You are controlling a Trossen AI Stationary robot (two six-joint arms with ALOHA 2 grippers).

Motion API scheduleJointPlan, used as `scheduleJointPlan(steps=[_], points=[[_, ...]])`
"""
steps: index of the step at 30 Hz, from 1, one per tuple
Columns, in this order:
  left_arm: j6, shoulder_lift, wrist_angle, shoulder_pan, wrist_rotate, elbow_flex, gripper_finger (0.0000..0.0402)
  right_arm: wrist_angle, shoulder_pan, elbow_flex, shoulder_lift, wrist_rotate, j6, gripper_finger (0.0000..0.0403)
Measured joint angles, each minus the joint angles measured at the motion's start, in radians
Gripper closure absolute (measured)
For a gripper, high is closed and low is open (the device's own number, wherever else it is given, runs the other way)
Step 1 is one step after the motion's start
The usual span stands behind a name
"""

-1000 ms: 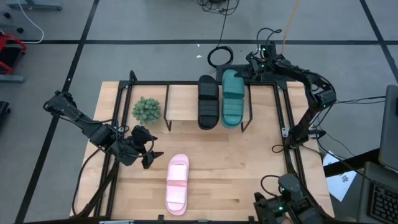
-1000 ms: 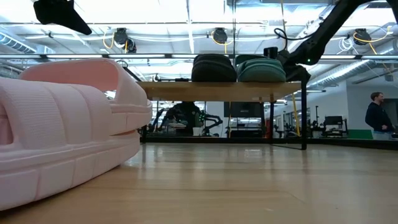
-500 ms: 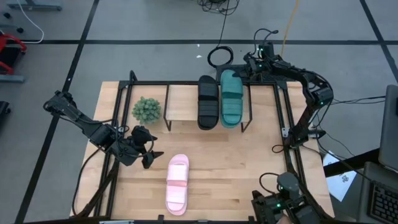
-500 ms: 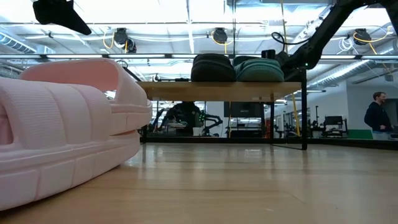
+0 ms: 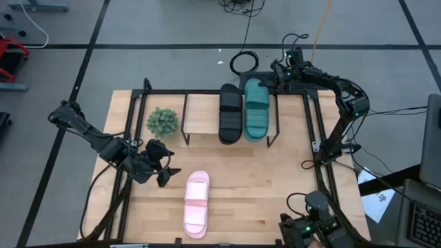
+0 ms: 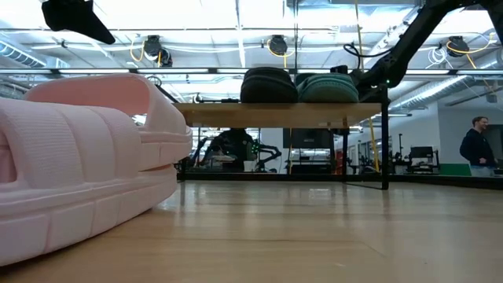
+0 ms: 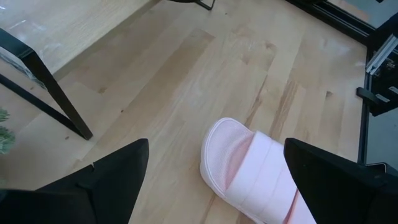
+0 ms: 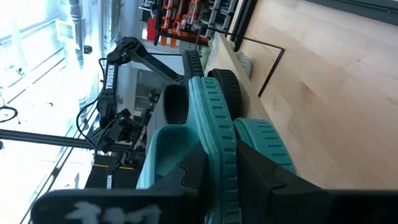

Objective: Pick and place slides into the shelf
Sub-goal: Put the green slippers on the shelf

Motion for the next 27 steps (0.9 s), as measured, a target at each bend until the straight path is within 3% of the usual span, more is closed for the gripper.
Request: scheduleJointPlan(steps=[8,27], points=[[0.003,0.0,0.0,0.0,0.001,0.0,0.0025,-0.04,0.0,0.0,0.0,-0.002,-0.045,0.0351],[0.006,0.0,0.0,0.0,0.001,0.0,0.0025,-0.025,-0.005,0.0,0.0,-0.006,-0.024,0.0287]])
